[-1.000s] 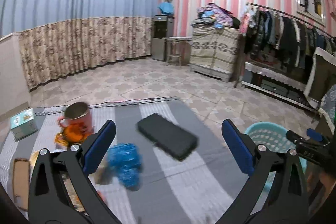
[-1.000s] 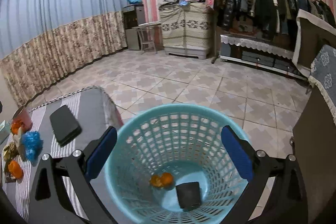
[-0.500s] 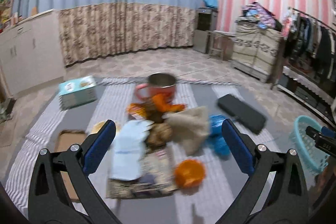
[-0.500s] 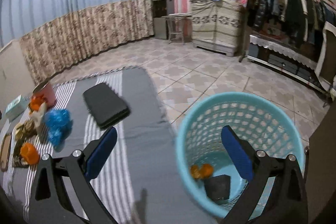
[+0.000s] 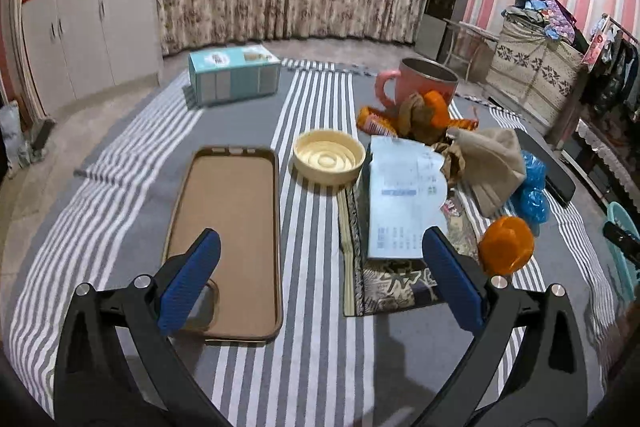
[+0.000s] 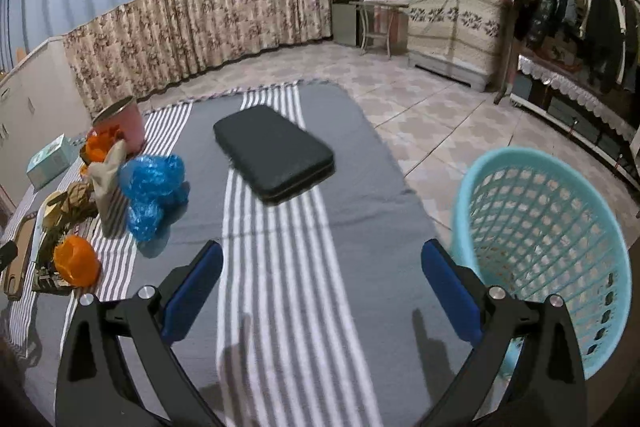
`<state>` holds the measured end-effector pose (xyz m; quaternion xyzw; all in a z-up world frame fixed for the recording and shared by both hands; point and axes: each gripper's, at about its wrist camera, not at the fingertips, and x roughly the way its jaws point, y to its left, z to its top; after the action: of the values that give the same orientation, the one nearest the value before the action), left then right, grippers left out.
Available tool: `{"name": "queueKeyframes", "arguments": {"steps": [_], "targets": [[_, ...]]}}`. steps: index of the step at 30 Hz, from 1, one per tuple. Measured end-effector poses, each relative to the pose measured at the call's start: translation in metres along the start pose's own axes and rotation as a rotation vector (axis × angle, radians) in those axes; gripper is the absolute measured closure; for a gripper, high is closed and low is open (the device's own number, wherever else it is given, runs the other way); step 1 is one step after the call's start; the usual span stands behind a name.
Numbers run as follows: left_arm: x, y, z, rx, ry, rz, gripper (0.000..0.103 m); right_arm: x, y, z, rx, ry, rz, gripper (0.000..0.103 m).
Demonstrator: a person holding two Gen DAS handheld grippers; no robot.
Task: Collect trash
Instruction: 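Move both tools back to the table and grasp the receipt with the left tool, then lift the receipt with the left tool while the right tool grasps the orange peel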
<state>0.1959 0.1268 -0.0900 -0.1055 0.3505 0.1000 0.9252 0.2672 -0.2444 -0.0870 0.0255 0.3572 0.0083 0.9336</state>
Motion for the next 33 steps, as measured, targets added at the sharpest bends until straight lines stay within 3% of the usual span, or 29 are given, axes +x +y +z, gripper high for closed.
{"name": "queueKeyframes", "arguments": {"steps": [5, 17, 21, 25, 33], "targets": [[0.008, -0.013, 0.006, 0.062, -0.001, -0.030, 0.006, 0.003, 0.012, -0.002, -0.041, 0.004, -0.007, 0.006], [0.048, -0.048, 0.027, 0.179, 0.109, -0.154, 0.007, 0.005, 0.016, -0.002, -0.048, 0.028, -0.012, 0.006], [0.064, -0.054, 0.025, 0.196, 0.186, -0.202, 0.027, 0.007, 0.021, -0.001, -0.066, 0.030, -0.015, 0.006], [0.064, -0.057, 0.024, 0.211, 0.181, -0.199, 0.046, 0.007, 0.029, -0.002, -0.087, 0.028, -0.017, 0.006], [0.040, -0.046, 0.022, 0.205, 0.117, -0.152, 0.049, 0.000, 0.055, -0.003, -0.117, 0.018, 0.016, 0.006]]}}
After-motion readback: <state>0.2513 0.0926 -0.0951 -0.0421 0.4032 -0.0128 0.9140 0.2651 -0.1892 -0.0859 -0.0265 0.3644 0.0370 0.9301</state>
